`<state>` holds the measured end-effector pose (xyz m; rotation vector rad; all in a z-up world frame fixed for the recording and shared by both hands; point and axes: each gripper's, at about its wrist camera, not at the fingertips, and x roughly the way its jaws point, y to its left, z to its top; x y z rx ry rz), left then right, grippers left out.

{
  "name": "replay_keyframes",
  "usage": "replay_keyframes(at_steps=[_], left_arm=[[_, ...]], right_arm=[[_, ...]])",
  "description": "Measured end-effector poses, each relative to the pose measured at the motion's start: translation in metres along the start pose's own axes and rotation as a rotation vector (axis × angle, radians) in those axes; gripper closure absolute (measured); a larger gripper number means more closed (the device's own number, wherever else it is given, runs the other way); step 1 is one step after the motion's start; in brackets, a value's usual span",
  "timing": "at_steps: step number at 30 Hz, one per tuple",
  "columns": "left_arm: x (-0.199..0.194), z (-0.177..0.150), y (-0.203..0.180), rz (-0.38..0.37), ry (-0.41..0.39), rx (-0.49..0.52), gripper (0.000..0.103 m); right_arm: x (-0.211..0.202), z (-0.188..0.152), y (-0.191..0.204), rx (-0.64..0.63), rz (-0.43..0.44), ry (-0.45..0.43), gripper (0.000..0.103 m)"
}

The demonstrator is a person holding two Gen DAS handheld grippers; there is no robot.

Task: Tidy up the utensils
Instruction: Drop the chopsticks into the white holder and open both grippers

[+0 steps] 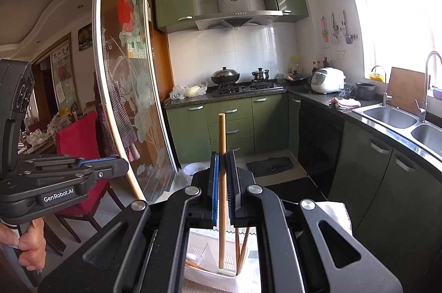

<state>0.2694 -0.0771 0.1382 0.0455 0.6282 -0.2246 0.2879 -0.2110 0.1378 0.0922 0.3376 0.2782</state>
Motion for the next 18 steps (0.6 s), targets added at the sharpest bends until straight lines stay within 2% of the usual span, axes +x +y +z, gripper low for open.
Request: replay_keyframes(at_steps=[6, 14, 16, 18], left_arm=[[0.033, -0.02, 0.005, -0.016, 0.073, -0.008, 0.097], [0.051, -0.038, 0.008, -0.023, 0.1, -0.011, 0.097], [0.052, -0.043, 0.008, -0.027, 0.103, -0.013, 0.094], [0.052, -0.05, 0.007, -0.032, 0.105, -0.012, 0.087]], right_arm=[[0.021, -0.028, -0.006, 0.019, -0.01, 0.066, 0.097], [0.033, -0.056, -0.01, 0.032, -0.012, 0.119, 0.096], [0.033, -0.062, -0.009, 0.029, -0.009, 0.125, 0.091], [0.03, -0.068, -0.007, 0.028, -0.006, 0.129, 0.085]])
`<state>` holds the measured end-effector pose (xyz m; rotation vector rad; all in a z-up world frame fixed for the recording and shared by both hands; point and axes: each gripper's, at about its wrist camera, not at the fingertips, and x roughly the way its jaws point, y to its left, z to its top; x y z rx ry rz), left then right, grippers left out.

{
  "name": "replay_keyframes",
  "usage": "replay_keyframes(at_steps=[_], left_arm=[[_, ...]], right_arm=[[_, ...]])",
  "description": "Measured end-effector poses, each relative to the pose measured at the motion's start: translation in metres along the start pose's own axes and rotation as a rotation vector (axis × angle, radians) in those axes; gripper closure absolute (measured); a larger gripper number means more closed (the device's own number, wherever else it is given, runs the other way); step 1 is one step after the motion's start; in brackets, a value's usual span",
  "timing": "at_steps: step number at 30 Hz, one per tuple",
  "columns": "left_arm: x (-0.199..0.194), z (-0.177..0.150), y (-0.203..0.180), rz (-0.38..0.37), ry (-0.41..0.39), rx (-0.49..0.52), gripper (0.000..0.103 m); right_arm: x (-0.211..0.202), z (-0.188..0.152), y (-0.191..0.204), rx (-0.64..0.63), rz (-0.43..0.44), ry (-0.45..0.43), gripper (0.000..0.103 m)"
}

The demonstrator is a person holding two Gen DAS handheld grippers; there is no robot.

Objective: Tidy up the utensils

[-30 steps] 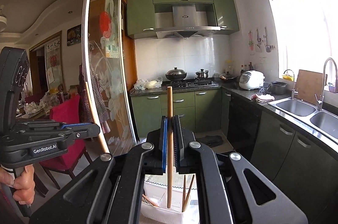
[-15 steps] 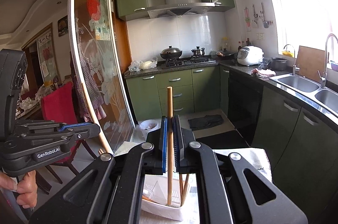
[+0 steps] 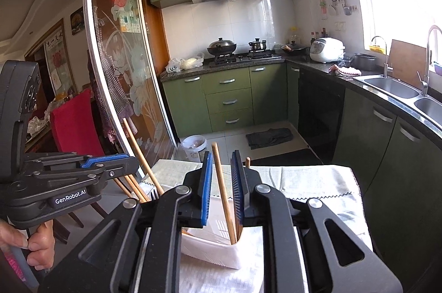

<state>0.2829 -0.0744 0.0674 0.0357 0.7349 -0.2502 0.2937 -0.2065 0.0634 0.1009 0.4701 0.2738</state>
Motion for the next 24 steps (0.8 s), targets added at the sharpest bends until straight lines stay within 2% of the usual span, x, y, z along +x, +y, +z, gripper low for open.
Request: replay_keyframes(at_steps=[1, 3, 6, 11, 14, 16, 18, 21, 24], left_arm=[[-0.002, -0.004, -0.001, 0.001, -0.005, 0.001, 0.085], [-0.006, -0.011, -0.004, 0.007, -0.032, 0.004, 0.067], [-0.018, -0.029, -0.008, 0.012, -0.073, 0.013, 0.054], [-0.037, -0.07, -0.007, 0.018, -0.098, 0.013, 0.045], [-0.049, -0.098, -0.005, 0.022, -0.113, -0.001, 0.035], [-0.061, -0.115, -0.005, 0.041, -0.139, -0.001, 0.028], [-0.074, -0.13, -0.006, 0.056, -0.171, -0.004, 0.017], [-0.099, -0.147, -0.011, 0.068, -0.226, -0.013, 0.007], [-0.121, -0.165, -0.02, 0.079, -0.261, 0.007, 0.007]], right_arm=[[-0.002, -0.003, 0.0, 0.0, 0.002, 0.002, 0.084], [-0.008, -0.011, 0.001, 0.004, 0.01, 0.004, 0.073], [-0.023, -0.025, 0.004, 0.008, 0.013, -0.004, 0.064], [-0.059, -0.065, 0.005, 0.018, -0.002, -0.005, 0.05], [-0.079, -0.094, 0.006, 0.018, -0.009, 0.002, 0.031], [-0.092, -0.111, 0.008, 0.018, -0.009, 0.005, 0.022], [-0.105, -0.125, 0.009, 0.015, -0.009, 0.004, 0.01], [-0.128, -0.143, 0.013, 0.005, -0.013, -0.016, 0.005], [-0.149, -0.153, 0.018, -0.017, -0.018, -0.027, 0.005]])
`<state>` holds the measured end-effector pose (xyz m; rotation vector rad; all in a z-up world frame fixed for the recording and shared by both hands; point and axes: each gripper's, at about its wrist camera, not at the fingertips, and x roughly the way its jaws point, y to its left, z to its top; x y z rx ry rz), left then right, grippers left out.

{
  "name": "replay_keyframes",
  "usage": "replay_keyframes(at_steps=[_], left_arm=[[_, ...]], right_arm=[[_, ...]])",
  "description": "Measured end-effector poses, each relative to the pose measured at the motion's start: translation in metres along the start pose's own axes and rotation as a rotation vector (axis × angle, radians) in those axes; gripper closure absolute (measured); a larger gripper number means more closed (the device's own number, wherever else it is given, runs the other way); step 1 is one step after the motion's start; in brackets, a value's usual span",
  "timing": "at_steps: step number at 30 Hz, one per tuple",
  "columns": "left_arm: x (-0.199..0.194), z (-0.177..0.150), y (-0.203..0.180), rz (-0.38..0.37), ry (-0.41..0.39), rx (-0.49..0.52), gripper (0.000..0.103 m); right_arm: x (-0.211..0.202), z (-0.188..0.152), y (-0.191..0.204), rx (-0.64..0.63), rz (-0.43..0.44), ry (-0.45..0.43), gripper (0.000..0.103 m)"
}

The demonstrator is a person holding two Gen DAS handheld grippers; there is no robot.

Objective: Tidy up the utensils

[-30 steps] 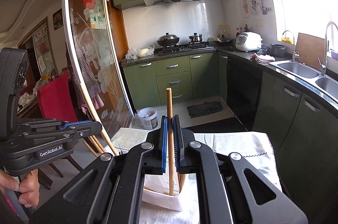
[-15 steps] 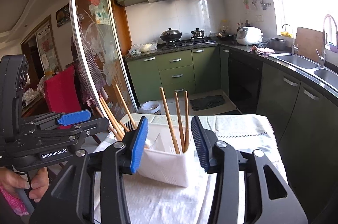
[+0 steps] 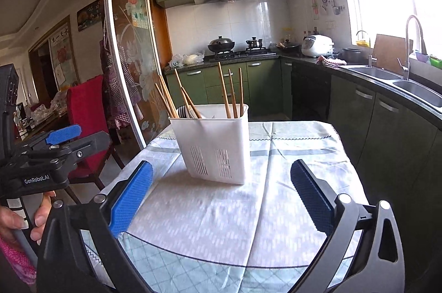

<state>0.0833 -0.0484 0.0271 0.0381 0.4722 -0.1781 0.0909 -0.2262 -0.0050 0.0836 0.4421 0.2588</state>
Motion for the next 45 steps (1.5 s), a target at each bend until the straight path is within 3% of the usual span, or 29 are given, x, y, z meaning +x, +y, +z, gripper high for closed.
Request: replay_keyframes(at_steps=[8, 15, 45], left_arm=[[-0.028, -0.024, -0.001, -0.022, 0.021, -0.065, 0.007], [-0.038, -0.037, 0.002, 0.018, 0.025, -0.063, 0.007], [-0.04, -0.048, 0.01, 0.029, 0.06, -0.059, 0.007]], right_arm=[[-0.043, -0.018, 0.015, -0.047, -0.03, -0.026, 0.005], [-0.059, -0.031, 0.013, -0.026, -0.046, -0.032, 0.005], [-0.058, -0.026, 0.013, -0.032, -0.032, -0.023, 0.005]])
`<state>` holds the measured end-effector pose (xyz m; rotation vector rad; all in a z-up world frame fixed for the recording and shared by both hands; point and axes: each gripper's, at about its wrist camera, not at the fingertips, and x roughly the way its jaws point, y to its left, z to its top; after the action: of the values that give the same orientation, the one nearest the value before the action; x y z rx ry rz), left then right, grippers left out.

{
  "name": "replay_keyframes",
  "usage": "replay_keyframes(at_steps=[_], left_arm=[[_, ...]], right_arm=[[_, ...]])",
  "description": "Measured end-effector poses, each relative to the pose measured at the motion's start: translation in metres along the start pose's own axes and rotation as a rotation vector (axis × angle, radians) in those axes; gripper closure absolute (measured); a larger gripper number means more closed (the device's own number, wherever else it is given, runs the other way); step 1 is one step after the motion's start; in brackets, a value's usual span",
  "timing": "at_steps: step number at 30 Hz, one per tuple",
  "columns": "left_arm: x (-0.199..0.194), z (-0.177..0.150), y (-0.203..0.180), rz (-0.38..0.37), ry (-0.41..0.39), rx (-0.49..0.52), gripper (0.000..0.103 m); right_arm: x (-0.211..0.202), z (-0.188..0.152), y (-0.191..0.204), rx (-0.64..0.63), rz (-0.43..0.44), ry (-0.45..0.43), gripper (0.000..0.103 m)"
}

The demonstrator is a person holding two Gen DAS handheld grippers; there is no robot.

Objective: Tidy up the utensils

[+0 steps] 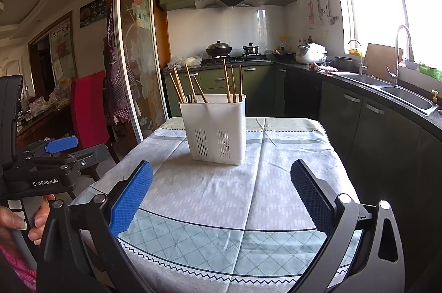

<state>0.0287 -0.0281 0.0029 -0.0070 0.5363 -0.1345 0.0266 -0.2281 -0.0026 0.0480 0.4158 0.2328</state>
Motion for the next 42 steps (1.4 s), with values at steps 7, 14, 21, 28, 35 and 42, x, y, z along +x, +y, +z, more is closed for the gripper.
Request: replay_keyframes(at_steps=[7, 14, 21, 28, 35, 42], left_arm=[[-0.0007, 0.0006, 0.0, -0.004, 0.001, 0.0, 0.007], [-0.001, 0.0028, -0.0005, -0.005, 0.001, 0.0, 0.007], [-0.0011, 0.0029, -0.0008, -0.003, 0.001, 0.0, 0.007], [-0.0007, 0.0028, -0.0011, -0.003, 0.001, 0.0, 0.007], [0.0007, 0.0041, -0.0015, -0.007, 0.009, -0.003, 0.007], [0.0039, 0.0037, 0.0021, -0.031, 0.03, -0.022, 0.007]], right_arm=[[-0.0001, -0.002, -0.0011, 0.005, -0.001, -0.004, 0.005], [0.0003, -0.0022, -0.0009, 0.004, -0.003, -0.003, 0.005], [0.0004, -0.0019, -0.0013, 0.008, 0.001, -0.002, 0.005], [0.0008, -0.0024, -0.001, 0.008, 0.002, -0.001, 0.005], [0.0011, -0.0027, -0.0005, 0.008, 0.002, 0.0, 0.005], [0.0032, -0.005, 0.0007, 0.005, 0.0, 0.003, 0.005]])
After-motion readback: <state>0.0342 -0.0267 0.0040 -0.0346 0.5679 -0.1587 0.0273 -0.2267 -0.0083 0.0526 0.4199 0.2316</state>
